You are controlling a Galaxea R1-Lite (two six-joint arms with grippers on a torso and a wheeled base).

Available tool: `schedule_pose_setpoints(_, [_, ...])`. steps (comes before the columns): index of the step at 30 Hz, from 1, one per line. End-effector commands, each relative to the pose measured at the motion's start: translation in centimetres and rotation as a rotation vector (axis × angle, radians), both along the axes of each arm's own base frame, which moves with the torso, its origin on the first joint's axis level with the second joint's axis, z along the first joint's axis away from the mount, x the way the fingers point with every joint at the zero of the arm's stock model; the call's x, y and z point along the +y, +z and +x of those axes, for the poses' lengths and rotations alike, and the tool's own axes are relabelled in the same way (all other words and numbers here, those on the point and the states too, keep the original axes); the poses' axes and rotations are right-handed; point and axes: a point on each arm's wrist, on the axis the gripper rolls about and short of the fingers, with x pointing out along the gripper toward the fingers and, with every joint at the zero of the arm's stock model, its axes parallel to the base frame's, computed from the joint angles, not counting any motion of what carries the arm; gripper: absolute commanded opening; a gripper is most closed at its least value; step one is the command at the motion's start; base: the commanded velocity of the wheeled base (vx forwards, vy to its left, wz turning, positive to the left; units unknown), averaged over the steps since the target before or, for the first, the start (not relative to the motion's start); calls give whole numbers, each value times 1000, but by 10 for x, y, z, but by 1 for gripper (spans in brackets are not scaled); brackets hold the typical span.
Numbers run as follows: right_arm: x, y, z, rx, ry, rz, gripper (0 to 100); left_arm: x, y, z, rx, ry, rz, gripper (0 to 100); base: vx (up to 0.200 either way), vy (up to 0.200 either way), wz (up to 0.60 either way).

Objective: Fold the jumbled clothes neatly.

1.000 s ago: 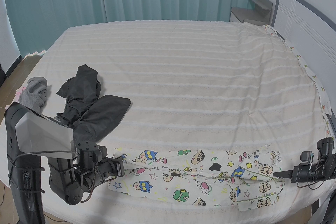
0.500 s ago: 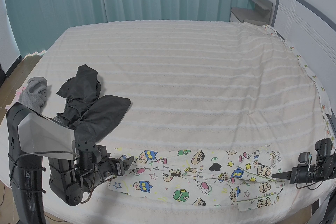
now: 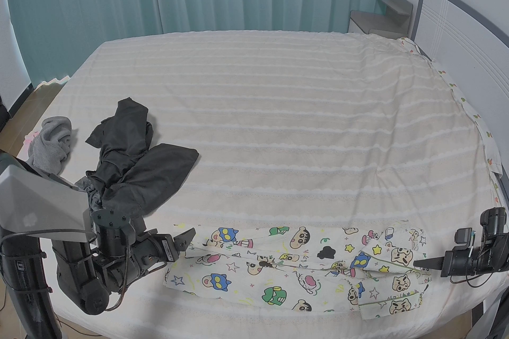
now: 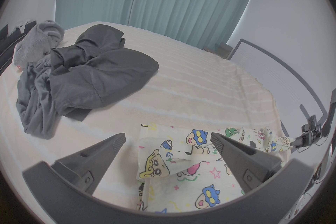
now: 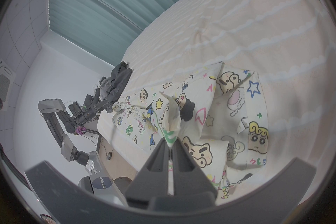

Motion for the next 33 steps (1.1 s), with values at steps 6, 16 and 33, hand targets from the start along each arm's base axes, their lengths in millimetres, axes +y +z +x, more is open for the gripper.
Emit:
schedule_pose_setpoints(6, [3, 3, -12, 6, -5, -3, 0, 6, 23, -15, -48, 6, -26, 100, 0, 0, 0])
schedule_pose_setpoints(16, [8, -9, -23, 85, 5, 13, 0, 9, 21, -25, -13, 10, -41, 100, 0, 0, 0])
schedule_pose_setpoints(33, [6, 3, 35, -99, 89, -61, 0, 8, 20, -27, -2, 7, -39, 100, 0, 0, 0])
